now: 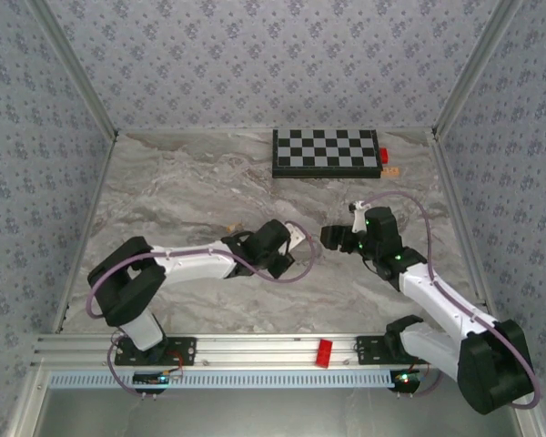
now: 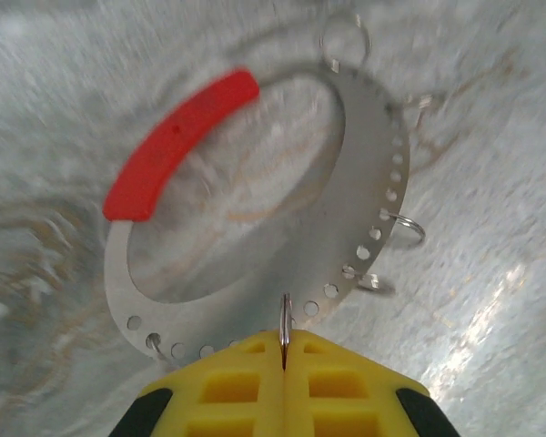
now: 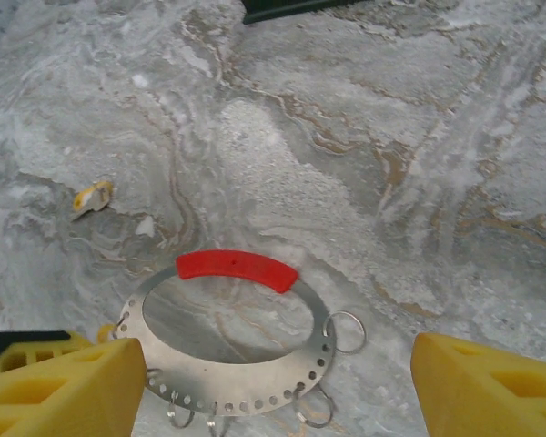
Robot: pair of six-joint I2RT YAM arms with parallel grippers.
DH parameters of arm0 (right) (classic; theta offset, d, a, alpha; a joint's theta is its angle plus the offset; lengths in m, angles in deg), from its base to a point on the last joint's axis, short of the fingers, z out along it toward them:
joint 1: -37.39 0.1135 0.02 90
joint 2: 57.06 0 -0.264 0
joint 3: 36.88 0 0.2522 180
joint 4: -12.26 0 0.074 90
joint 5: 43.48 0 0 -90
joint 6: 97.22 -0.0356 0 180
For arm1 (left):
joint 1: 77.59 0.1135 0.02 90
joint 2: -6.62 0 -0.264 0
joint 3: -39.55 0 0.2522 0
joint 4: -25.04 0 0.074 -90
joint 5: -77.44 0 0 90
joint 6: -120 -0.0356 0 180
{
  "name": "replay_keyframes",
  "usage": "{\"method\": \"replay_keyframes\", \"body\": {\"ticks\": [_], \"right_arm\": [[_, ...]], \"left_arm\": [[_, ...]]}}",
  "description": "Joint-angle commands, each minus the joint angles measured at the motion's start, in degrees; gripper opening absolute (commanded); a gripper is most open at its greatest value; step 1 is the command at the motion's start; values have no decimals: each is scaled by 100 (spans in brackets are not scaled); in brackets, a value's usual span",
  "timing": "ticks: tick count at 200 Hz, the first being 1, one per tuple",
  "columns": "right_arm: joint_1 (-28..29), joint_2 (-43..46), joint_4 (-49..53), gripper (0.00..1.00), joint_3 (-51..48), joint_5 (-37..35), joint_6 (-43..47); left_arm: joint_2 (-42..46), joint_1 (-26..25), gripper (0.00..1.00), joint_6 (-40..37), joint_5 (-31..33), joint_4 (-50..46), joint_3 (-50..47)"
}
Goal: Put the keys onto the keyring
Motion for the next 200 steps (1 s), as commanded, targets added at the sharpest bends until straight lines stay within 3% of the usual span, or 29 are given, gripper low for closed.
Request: {"method": "replay_keyframes", "body": {"ticks": [1,29,62,88,131,168,200], "right_arm": [[224,257,-114,80,262,27,207],[546,377,4,80,605,-256,458],[610,431,-57,77,859,-272,566],[630,389,-75,71,1088,211,620],[700,474,-247,68,1194,614,456],[851,493,-488,64,1253,1077,347],[948,411,-764,43,1350,1490,213]], "left_arm": [[449,-20,0,-429,345,-472,437],[840,-21,0,-1131,533,-128,446],[1203,-4,0,-1201,682,-209,580],[1683,161,0,-1206,-251,75,334],[2339,917,0,-409,-1812,412,171],[2659,1342,0,199,-2785,768,81],[2846,1670,0,757,-3600,1202,-112]]}}
